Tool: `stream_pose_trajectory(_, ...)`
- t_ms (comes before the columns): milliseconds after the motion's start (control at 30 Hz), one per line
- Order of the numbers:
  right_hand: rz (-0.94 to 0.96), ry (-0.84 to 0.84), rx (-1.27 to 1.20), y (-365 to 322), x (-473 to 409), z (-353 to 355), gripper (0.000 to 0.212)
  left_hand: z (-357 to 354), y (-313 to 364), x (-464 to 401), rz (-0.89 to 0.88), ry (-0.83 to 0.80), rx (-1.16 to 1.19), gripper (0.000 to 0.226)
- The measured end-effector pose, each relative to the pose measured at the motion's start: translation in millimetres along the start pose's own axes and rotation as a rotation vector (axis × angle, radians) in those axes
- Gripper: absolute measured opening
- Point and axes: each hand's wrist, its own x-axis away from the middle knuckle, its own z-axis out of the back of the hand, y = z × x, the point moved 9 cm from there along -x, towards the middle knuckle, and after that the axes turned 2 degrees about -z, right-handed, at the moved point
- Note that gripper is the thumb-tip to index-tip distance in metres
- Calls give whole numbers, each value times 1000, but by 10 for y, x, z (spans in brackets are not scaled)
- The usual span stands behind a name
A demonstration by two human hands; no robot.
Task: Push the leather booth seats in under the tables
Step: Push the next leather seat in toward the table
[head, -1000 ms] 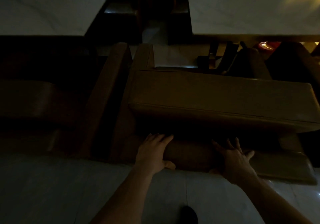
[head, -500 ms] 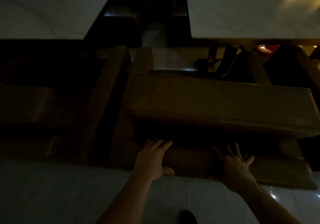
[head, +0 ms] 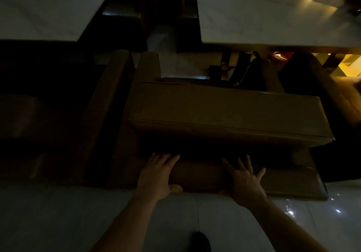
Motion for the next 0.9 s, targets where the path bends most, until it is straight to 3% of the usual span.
stream_pose_trajectory(333,18,57,-7,-29,259,-19,111,-33,80,189,58,-26,-23,108)
stream_pose_trajectory(433,26,-2,-44,-27,400,25,108,32,135,320,84,-78,-7,109)
stream_pose_trajectory(533,28,-45,-97,-37,632,162,100,195,224,523,122,-135,9,105)
stream_pose_trajectory(900,-67,61,-149,71,2090,904,95,1123,1039,1458,34,-122,2,109)
